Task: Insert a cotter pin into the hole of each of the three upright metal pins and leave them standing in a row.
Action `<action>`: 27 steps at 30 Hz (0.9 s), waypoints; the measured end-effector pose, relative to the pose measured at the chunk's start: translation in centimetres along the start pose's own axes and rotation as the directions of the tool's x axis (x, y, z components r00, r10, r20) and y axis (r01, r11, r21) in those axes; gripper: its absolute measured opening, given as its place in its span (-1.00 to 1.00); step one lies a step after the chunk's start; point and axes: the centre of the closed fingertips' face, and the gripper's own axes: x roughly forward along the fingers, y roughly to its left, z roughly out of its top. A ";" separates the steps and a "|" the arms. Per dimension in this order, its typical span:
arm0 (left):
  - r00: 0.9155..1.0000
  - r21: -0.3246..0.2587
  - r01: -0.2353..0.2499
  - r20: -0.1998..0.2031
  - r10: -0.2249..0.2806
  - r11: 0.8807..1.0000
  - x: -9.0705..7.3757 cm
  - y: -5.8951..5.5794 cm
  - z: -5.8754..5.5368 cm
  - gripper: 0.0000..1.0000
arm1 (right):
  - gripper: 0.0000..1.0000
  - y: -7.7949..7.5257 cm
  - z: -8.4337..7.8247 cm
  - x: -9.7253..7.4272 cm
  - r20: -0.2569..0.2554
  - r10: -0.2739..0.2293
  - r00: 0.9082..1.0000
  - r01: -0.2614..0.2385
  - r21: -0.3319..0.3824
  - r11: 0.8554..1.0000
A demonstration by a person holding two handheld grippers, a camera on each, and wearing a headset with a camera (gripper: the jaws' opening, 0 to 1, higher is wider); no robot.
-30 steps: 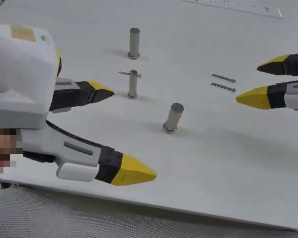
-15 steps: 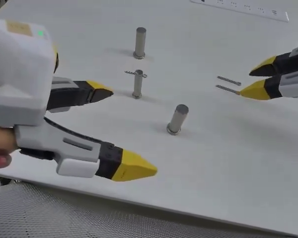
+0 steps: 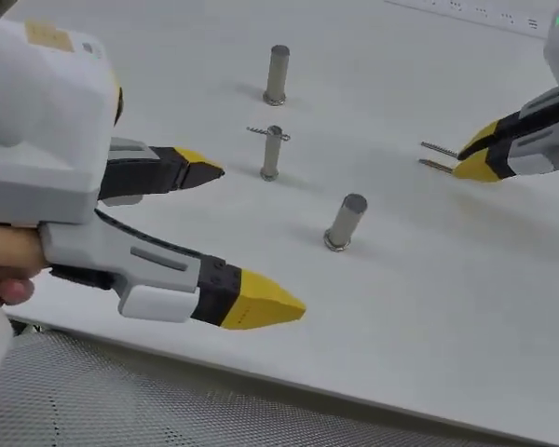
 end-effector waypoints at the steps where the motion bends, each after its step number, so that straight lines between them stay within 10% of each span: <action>1: 1.000 -0.001 -0.002 0.001 0.002 1.000 0.0 0.0 0.0 0.81 | -0.89 0.0 0.0 0.1 -0.004 0.002 1.000 -0.002 0.000 1.000; 17: 1.000 -0.017 -0.020 -0.011 0.020 1.000 -0.2 0.4 -0.5 0.80 | -1.00 -1.6 -1.4 1.6 -0.054 0.009 0.999 -0.007 0.035 0.999; 27: 1.000 -0.009 -0.017 0.000 0.017 1.000 0.0 0.3 -0.2 0.76 | -1.00 -1.4 -1.5 1.5 -0.075 -0.013 0.997 0.007 -0.080 0.997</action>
